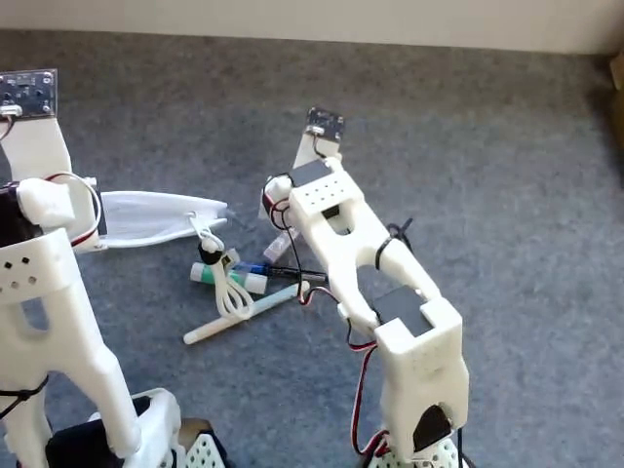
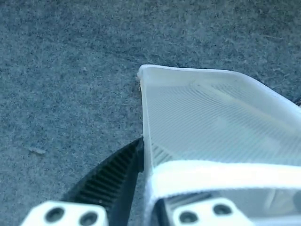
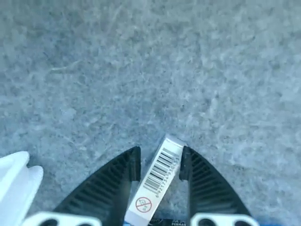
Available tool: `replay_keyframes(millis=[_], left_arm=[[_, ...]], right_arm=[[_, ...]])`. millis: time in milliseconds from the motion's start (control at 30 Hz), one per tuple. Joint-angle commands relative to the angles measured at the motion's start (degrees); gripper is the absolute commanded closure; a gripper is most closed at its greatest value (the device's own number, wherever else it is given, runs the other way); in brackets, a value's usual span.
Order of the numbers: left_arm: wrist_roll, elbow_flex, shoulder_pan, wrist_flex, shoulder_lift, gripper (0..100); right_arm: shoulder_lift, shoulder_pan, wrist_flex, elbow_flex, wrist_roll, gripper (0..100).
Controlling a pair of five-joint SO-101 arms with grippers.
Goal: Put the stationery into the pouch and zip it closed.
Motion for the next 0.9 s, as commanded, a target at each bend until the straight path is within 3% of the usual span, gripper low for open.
replay_keyframes(millis=[0,367,867], left_arm=[[0.8,0.8,-0.3,-1.8,-0.2,99],[0.8,1.5,-0.3,-2.4,-0.2,99],[0.8,1.5,-0.3,-2.1,-0.2,99]], right_arm=[[0.7,0.5,0.2,-2.3,-0.4,86.4],[1.7,0.4,7.5,-2.2,-0.4,86.4],[1.5,0.5,9.8,-2.2,-0.2,86.8]])
